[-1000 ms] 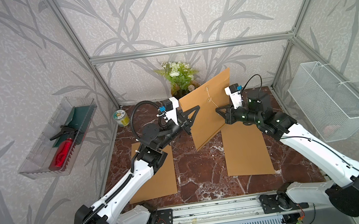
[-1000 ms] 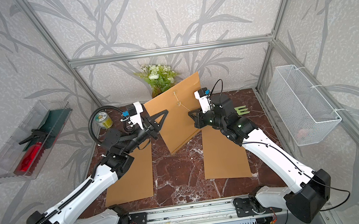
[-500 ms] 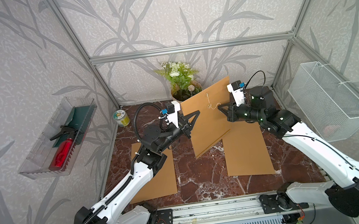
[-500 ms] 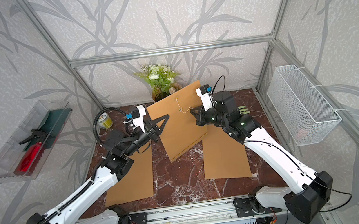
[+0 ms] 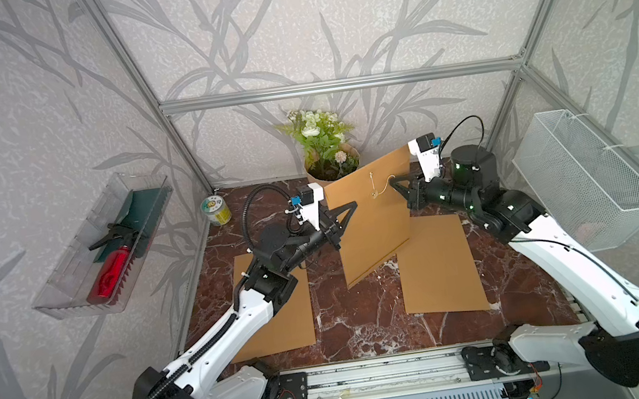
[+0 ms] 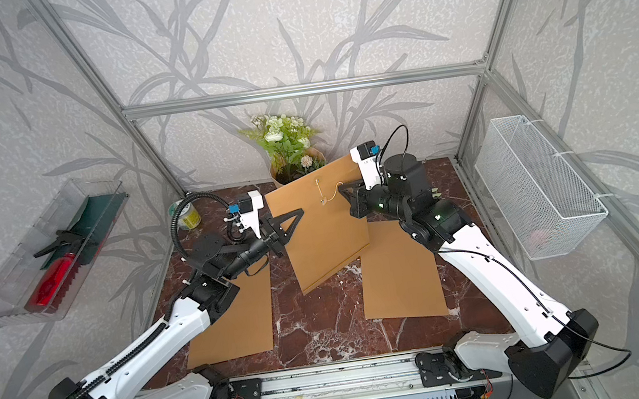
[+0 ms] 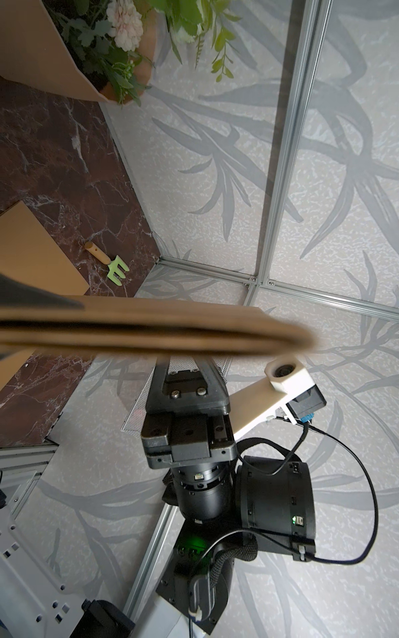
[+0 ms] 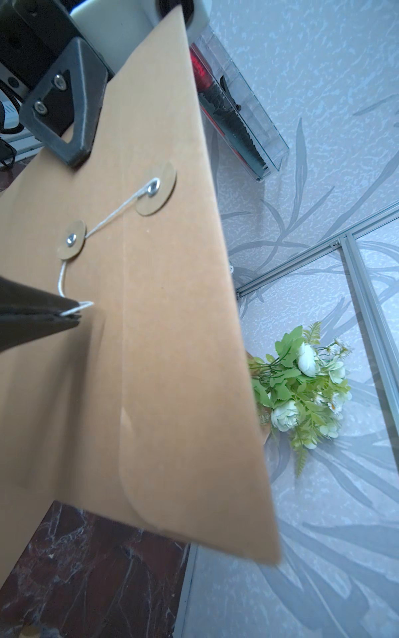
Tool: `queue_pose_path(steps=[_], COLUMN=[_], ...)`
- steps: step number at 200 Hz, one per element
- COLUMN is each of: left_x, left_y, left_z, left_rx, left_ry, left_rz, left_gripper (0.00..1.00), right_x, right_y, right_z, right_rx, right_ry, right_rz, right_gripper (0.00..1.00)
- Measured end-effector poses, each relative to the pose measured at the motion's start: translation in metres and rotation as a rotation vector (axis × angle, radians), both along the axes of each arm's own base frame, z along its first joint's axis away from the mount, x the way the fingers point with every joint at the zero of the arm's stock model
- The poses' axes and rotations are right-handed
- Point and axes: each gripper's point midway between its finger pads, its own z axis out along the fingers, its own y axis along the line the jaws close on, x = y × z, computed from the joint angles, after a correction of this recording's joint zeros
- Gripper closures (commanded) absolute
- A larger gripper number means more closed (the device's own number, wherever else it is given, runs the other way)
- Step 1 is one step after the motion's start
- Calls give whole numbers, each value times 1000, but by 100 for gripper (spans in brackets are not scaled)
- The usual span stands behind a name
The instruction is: Open the file bag
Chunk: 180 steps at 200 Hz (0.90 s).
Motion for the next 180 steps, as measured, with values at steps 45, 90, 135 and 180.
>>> queue_pose_path(steps=[45,90,135,180], left_x=[1,3,8,10], left_y=[-3,-5,-11,-14], left_z=[-5,-9,-22,-25], left_rx=[8,15,30,30], left_ry=[10,20,50,60], left_rz=[-9,-17,-35,-43], left_gripper=[100,100,100,100], right_x=[-2,-5,-4,-4], right_y=[0,3,10,20], right_z=[11,24,30,34], right_rx=[10,30,41,46], right_ry=[-15,-34,-36,-36], right_rz=[6,31,62,92], right_gripper=[100,100,100,100])
